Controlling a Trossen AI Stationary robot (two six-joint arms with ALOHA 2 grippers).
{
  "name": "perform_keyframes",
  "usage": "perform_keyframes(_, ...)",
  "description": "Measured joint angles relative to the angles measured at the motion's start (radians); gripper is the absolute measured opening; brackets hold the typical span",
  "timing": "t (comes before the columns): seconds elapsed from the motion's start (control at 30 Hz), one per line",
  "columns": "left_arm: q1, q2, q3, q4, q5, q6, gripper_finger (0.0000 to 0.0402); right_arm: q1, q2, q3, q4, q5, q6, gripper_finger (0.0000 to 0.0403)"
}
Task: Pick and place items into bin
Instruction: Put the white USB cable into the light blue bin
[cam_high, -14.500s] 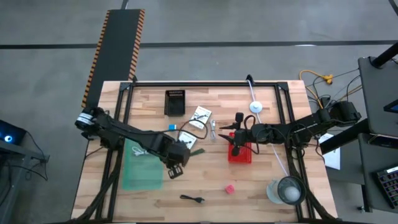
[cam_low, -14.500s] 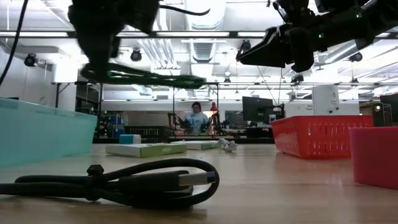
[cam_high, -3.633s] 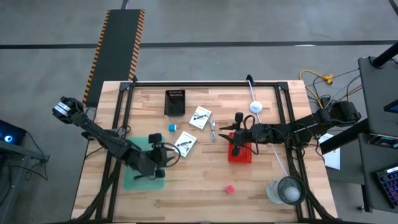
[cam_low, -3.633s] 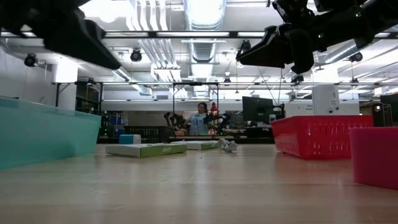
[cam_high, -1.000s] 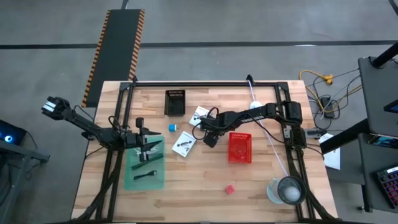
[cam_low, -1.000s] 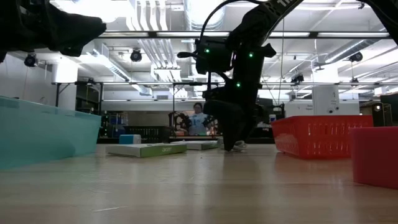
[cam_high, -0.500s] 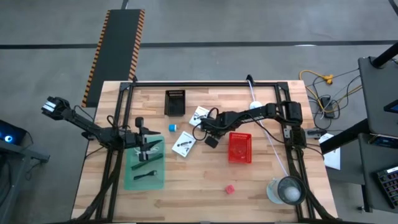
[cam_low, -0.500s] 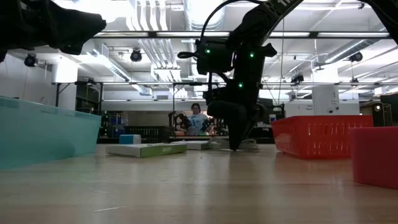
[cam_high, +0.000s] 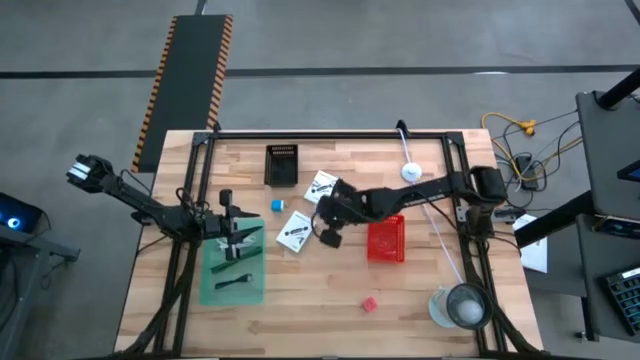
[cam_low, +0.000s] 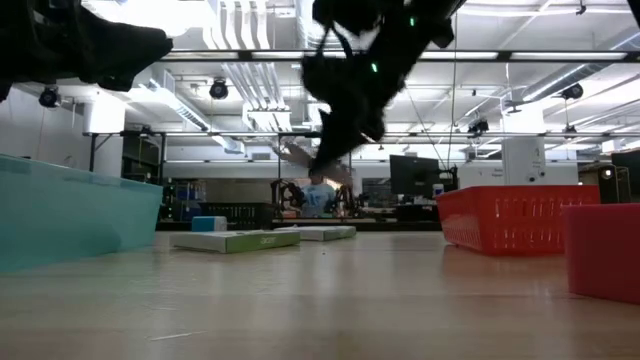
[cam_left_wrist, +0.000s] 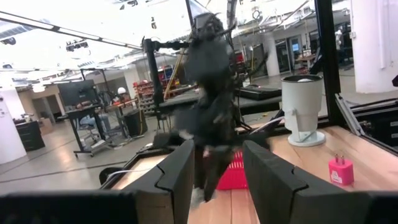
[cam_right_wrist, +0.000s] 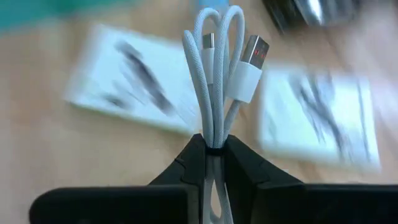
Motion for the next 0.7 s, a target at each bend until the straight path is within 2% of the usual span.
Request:
perform_keyframes(0.13,0.0,0.01,0.0,0.001,0.0,-0.001,0.0121,0.06,0.003,-0.002,0.22,0.007,-0.186,0.0024)
perform_keyframes(0.27,0.0,0.031,0.0,0.002,0.002,-0.008,0.0121,0.094,0.004,-0.005,0.378,0.182,-0.257,0.0024)
perform_keyframes(0.33,0.0,0.043,0.0,-0.001,0.003,-0.008,0.0121,0.101,0.004,-0.009,0.423,0.231,-0.308,0.0024)
perform_keyframes(0.5,0.0,0.08,0.01,0.001,0.004,-0.001,0.0121,0.106,0.004,-0.011,0.53,0.158,-0.363,0.0024)
perform_keyframes(0.7,0.0,0.142,0.05,0.001,0.005,0.025,0.0121,0.105,0.004,-0.013,0.581,0.11,-0.396,0.0024)
